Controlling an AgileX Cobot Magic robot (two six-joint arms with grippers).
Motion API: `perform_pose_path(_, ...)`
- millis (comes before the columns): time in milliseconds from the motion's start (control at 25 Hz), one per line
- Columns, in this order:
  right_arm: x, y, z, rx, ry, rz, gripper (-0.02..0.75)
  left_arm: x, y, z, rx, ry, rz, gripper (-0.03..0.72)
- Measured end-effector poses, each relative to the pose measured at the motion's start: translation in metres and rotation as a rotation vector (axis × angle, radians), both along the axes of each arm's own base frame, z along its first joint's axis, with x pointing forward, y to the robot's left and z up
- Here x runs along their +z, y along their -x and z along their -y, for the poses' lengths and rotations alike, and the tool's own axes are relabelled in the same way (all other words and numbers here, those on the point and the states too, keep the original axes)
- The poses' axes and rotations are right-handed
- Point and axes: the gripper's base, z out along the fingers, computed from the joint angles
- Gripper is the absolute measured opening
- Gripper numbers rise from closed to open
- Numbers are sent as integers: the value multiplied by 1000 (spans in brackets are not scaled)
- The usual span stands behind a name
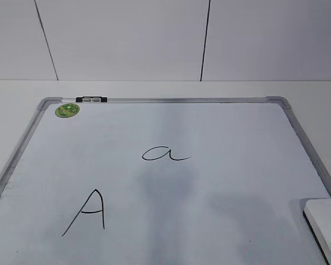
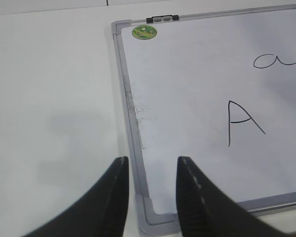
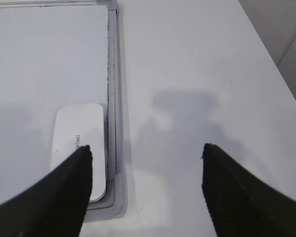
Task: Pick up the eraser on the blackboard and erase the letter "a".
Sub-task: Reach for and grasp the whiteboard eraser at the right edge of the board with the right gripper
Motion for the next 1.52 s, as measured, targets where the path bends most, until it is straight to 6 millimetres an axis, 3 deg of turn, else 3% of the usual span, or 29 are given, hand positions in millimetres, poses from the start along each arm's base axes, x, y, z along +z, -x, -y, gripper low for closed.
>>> perform_pose_path(1280, 0, 0, 0, -2, 3, 0, 559, 0, 0, 0, 0, 0, 0, 245)
perform_pose_path(1520, 19, 7, -3, 20, -24, 85, 559, 0, 0, 0, 0, 0, 0, 245)
